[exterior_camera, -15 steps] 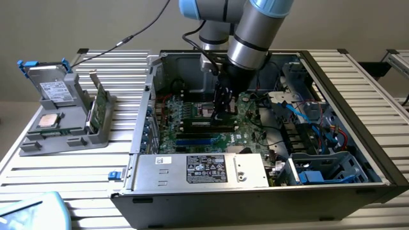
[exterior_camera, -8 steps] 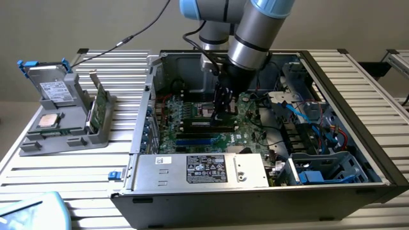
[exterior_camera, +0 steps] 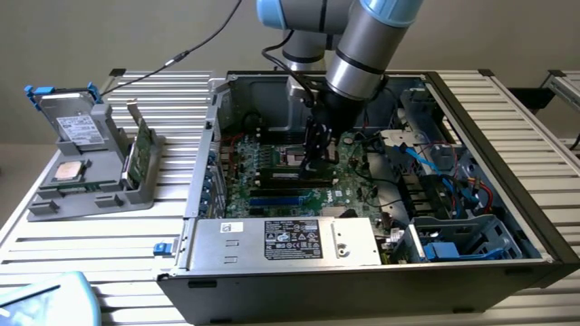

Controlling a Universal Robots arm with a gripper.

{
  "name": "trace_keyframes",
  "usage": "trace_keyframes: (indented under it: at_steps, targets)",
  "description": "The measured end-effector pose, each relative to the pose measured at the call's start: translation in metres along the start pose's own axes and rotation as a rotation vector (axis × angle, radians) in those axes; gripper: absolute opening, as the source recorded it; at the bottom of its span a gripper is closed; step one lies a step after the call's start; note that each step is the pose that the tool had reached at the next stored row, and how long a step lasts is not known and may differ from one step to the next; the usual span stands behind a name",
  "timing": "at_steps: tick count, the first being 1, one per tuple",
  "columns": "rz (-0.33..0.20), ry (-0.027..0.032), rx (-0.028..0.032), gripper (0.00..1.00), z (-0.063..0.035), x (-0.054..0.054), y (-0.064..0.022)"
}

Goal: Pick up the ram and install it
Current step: 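Insert the ram into the slot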

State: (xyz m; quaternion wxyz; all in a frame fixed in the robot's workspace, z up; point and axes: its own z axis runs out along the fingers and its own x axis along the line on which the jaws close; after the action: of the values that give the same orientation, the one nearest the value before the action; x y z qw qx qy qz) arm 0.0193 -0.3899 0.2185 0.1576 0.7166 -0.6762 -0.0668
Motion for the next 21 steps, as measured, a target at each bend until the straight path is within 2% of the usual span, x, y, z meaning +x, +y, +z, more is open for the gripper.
trace_keyframes:
  at_steps: [21]
  targets:
    - [0.000, -0.0015, 0.0001, 0.14, 0.0029, -0.0015, -0.0014]
